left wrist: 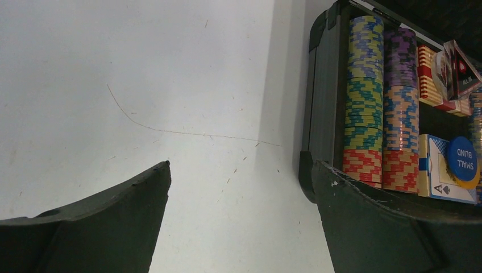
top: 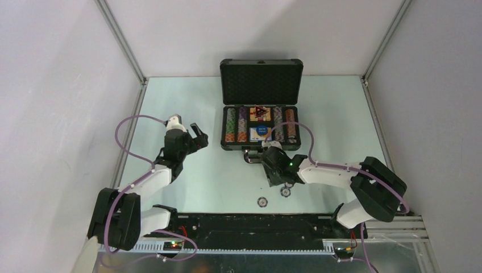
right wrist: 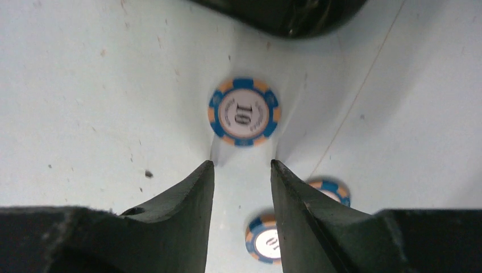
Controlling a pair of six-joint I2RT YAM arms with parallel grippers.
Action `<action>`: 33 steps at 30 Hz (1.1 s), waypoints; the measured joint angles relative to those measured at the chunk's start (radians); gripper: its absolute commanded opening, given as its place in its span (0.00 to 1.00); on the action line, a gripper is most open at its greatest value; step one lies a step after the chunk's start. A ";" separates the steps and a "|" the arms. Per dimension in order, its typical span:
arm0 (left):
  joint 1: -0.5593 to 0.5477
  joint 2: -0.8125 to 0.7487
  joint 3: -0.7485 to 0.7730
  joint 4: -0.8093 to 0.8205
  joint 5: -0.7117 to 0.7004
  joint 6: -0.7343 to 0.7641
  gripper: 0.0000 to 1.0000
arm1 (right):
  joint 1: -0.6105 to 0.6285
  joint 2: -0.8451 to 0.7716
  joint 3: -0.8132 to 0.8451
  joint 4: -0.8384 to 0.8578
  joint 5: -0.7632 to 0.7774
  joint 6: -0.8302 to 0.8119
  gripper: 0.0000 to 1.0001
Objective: Pack up texas hold em set
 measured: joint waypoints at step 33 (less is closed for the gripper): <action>-0.002 0.050 0.134 -0.109 0.033 -0.079 0.98 | -0.148 -0.086 0.039 -0.016 -0.067 0.001 0.69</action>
